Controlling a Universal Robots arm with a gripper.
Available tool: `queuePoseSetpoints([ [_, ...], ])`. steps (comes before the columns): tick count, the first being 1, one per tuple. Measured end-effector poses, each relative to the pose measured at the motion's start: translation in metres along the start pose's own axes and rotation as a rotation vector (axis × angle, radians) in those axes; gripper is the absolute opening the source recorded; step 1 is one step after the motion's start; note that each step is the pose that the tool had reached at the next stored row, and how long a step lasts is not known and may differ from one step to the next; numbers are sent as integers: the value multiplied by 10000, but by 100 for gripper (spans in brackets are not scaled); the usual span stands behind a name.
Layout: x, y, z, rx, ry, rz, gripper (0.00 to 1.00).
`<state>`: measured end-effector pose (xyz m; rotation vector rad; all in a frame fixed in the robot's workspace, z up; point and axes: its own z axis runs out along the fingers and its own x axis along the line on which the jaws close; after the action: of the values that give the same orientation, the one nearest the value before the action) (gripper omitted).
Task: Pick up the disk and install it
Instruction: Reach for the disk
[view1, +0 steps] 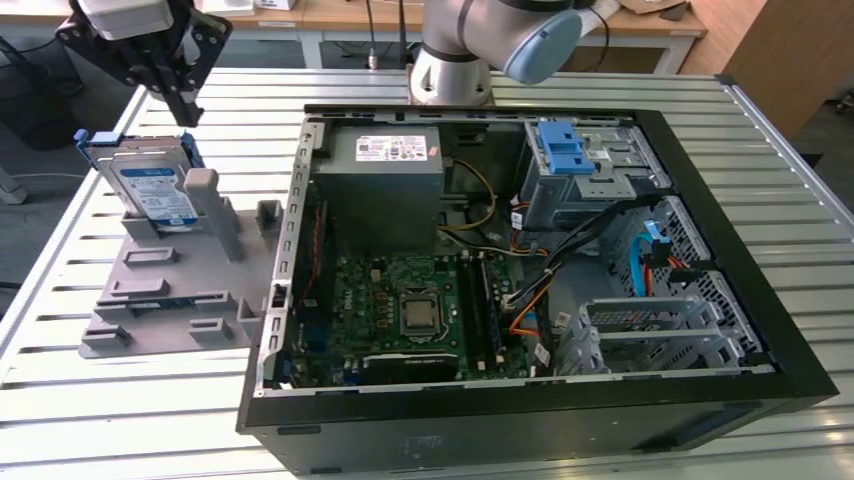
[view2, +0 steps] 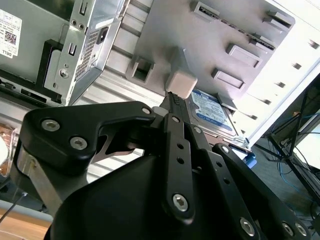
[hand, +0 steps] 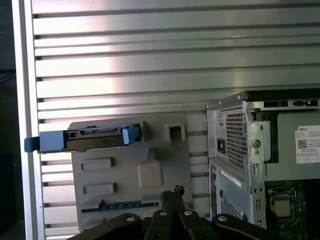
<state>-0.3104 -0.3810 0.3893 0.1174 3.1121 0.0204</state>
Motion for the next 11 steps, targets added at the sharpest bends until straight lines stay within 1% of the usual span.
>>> queuePoseSetpoints([
  [6,41,33,0,0,0,-1,11],
  [11,71,84,1,0,-1,-1,11],
])
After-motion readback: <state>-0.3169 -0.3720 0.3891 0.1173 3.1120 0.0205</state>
